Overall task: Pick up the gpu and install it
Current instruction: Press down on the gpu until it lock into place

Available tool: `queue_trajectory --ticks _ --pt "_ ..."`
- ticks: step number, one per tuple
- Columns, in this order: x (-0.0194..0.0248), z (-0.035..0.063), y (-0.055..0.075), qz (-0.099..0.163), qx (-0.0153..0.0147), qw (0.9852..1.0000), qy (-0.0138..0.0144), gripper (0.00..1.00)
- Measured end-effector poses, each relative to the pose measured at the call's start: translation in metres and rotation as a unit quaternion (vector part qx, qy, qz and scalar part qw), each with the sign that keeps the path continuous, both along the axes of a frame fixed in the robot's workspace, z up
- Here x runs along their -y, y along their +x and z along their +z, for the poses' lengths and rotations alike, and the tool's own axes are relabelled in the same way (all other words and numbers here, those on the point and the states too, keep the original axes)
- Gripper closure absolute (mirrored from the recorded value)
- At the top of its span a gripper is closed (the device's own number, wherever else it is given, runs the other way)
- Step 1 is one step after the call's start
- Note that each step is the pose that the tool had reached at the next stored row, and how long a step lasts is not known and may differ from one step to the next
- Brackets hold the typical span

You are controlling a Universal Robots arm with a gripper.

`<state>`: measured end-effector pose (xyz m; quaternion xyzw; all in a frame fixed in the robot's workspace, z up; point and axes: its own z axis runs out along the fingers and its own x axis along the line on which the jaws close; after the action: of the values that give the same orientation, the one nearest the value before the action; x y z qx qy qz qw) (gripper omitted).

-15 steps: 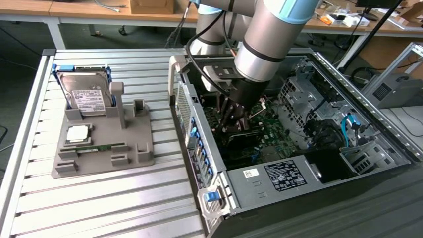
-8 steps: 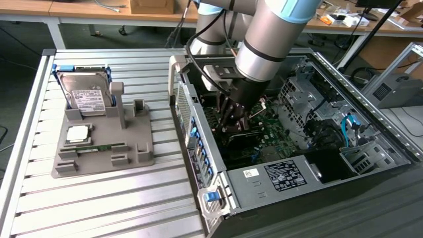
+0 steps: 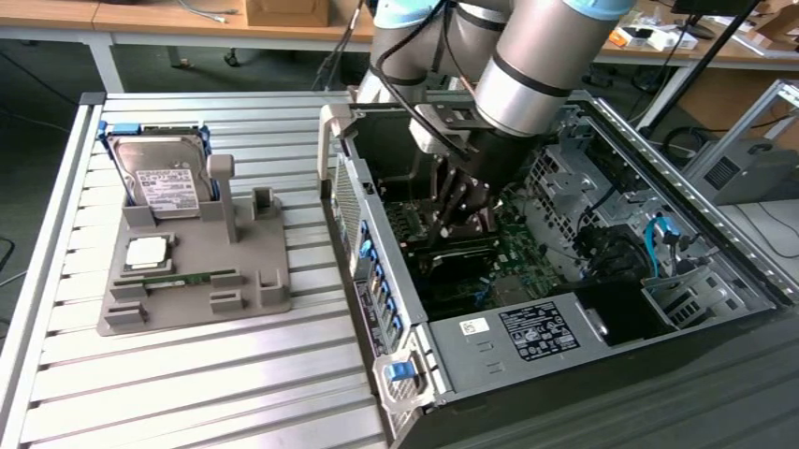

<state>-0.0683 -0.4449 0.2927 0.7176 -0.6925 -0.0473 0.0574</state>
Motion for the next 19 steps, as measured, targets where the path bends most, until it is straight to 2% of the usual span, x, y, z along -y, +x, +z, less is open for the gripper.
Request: queue_trajectory --ticks 10,13,16,17,19 --pt "0.0017 0.0000 0.047 0.000 -0.0101 0.9999 0.0018 0.89" --pt "0.0024 0.0000 0.065 0.000 -0.0125 0.9999 0.0025 0.89" --pt "0.0029 0.0000 0.078 0.000 -0.0144 0.9999 0.0027 0.89" --pt "0.0029 0.0000 0.084 0.000 -0.0159 0.9999 0.0033 0.89" --pt "0.0029 0.0001 0.088 0.000 -0.0176 0.9998 0.0041 0.89"
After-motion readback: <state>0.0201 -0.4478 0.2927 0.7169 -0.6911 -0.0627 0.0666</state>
